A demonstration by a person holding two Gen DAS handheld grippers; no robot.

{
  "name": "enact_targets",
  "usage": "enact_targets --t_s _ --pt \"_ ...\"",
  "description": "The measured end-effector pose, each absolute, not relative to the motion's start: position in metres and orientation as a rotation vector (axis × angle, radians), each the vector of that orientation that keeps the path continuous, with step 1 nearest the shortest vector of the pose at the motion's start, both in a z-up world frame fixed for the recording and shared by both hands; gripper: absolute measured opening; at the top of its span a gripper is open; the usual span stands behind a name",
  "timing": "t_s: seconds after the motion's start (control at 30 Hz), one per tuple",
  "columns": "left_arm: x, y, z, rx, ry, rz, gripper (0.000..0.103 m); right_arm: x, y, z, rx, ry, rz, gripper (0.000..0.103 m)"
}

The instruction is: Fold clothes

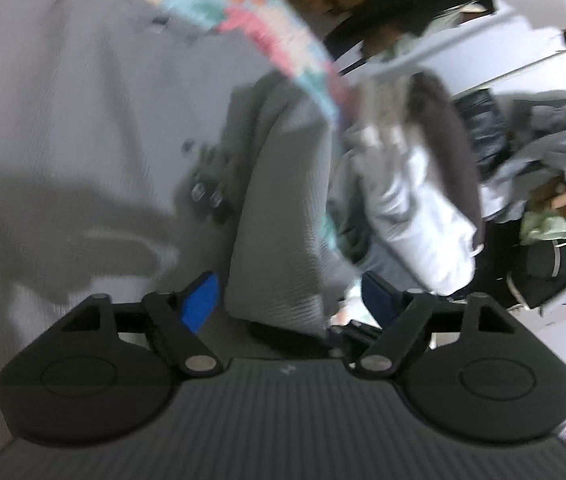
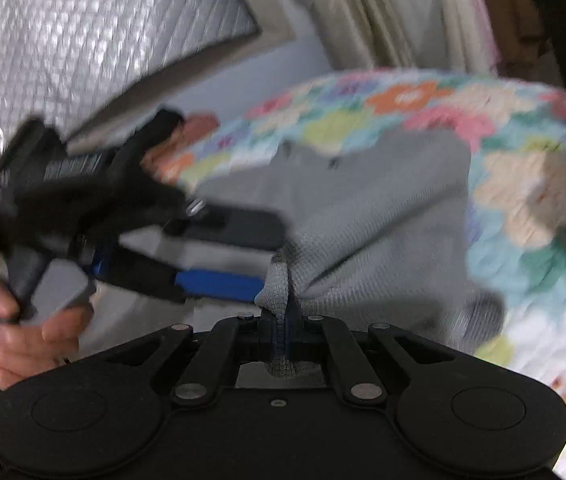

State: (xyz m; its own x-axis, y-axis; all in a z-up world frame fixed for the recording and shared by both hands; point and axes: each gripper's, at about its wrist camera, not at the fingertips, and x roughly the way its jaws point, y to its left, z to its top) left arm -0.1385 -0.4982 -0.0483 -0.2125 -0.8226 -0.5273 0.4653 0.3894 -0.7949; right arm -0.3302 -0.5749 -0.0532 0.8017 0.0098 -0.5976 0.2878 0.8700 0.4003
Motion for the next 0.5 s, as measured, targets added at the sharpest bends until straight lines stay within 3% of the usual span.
enact_targets --t_s 0.1,0.13,0.17,0.2,0.23,0.3,0.37,0.43,0.5 --pt "-0.145 -0.503 -0.063 -0.332 1.315 -1.204 0.079 -0.328 -0.563 -0.06 0.499 0.673 -0.15 0.01" --pt "-0.146 -0.505 -0.066 -0.317 1.306 -1.208 0.067 -0.331 -0.56 -0.059 0.482 0.675 -0.143 0.012" --pt "-0.146 -0.507 -0.069 -0.3 1.304 -1.21 0.047 -0.336 -0.56 -0.055 0.471 0.679 -0.152 0.012" --pt "-0.145 -0.509 -0.071 -0.286 1.31 -1.205 0.039 -0.342 -0.561 -0.051 0.464 0.683 -0.166 0.019" --pt "-0.144 -0.51 -0.074 -0.289 1.315 -1.197 0.031 -0.349 -0.562 -0.047 0.456 0.687 -0.181 0.032" --pt "-0.142 -0.511 -0.078 -0.31 1.321 -1.182 0.027 -0.362 -0.563 -0.037 0.419 0.681 -0.235 0.057" --pt "-0.14 -0.511 -0.081 -0.322 1.326 -1.177 0.017 -0.377 -0.563 -0.025 0.34 0.645 -0.326 0.059" --pt "-0.139 -0.51 -0.081 -0.319 1.326 -1.19 0.008 -0.386 -0.564 -0.018 0.275 0.62 -0.375 0.07" --pt "-0.138 -0.509 -0.081 -0.315 1.327 -1.203 0.008 -0.387 -0.566 -0.019 0.211 0.634 -0.388 0.077"
